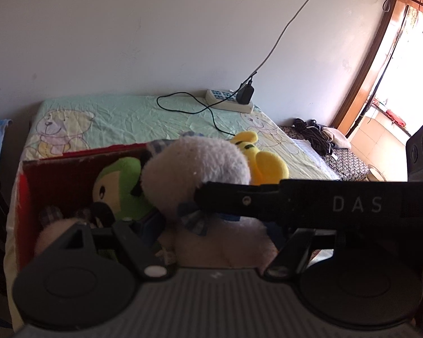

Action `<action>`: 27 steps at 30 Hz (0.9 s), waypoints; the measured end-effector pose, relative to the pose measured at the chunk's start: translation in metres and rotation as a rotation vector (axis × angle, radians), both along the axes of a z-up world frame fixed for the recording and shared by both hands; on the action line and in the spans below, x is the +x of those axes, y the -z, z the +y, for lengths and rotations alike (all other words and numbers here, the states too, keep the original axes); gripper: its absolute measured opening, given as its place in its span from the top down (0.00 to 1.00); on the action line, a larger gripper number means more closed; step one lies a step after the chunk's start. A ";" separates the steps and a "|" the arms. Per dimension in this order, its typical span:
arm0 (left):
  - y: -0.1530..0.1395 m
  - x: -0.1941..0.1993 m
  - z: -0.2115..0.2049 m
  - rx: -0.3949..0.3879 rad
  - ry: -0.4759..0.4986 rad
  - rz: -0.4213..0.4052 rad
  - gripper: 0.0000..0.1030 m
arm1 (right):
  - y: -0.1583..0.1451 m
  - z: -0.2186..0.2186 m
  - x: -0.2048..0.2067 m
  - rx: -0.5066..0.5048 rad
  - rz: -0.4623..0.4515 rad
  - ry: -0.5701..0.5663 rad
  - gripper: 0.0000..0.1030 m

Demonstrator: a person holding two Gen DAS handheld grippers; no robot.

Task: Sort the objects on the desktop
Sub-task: 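Lift the white bunny with both grippers and carry it over the red box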

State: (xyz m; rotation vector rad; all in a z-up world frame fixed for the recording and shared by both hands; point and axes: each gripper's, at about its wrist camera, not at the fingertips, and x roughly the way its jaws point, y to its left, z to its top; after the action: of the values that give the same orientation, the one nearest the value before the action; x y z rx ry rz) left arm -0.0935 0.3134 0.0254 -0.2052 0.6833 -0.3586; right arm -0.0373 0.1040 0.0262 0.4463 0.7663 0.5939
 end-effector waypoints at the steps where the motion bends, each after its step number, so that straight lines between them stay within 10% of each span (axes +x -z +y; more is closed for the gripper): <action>1: 0.001 0.000 0.001 0.002 -0.002 0.005 0.28 | 0.000 0.003 0.000 -0.014 -0.007 -0.006 0.51; 15: 0.006 0.004 0.004 -0.009 0.007 0.037 0.14 | 0.005 0.024 0.005 -0.144 -0.022 -0.072 0.48; 27: 0.003 -0.001 0.013 0.015 0.014 0.048 0.13 | -0.003 0.003 0.009 -0.046 -0.031 0.019 0.56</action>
State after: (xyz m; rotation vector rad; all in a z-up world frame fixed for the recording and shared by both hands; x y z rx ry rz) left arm -0.0950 0.3264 0.0229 -0.1948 0.7349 -0.3630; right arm -0.0287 0.1072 0.0290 0.4003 0.7437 0.5633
